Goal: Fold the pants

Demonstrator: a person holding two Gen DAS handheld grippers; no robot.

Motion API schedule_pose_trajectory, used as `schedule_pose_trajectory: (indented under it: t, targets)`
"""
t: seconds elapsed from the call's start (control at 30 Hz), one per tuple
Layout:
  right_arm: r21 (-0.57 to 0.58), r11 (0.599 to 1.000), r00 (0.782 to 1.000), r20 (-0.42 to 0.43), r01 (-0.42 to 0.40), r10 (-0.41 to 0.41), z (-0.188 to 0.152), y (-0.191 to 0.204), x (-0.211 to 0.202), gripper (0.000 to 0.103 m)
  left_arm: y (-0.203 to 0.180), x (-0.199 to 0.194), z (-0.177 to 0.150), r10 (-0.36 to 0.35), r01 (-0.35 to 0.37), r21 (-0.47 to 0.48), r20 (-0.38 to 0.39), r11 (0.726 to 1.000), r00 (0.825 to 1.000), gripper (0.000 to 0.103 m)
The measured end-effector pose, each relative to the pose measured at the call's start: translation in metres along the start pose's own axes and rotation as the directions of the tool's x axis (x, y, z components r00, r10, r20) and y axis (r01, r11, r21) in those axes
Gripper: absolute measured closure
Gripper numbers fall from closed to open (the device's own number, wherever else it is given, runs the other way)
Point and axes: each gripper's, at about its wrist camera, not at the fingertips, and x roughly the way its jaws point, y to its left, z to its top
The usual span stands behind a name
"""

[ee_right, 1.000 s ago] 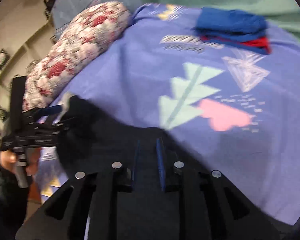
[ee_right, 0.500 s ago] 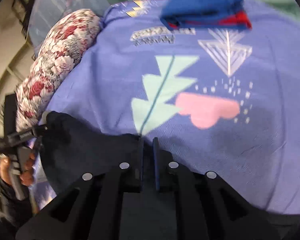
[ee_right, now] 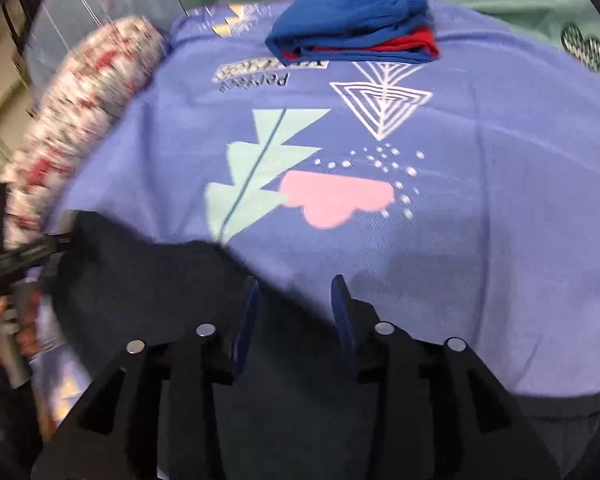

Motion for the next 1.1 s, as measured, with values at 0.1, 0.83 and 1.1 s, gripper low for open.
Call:
schedule_pose_trajectory:
  t: [0.1,0.83,1.1]
  targets:
    - [0.126,0.992,0.997,0.075,0.026,-0.036,-0.039,-0.055,-0.063,0.042,-0.014,-0.023,-0.003,0.067,-0.072,0.075,0.062,0.995,0.996,0.002]
    - [0.253,0.863,0.890,0.016,0.437,-0.455,-0.118,-0.229,-0.133,0.059,-0.095,-0.047,-0.064,0.051,-0.076,0.312,0.088,0.947,0.995,0.002]
    - [0.308,0.875,0.908,0.069,0.374,-0.413,-0.121,-0.247,-0.148,0.068,-0.055,-0.016,-0.049,0.149,-0.152,0.161,0.031,0.975,0.988,0.002]
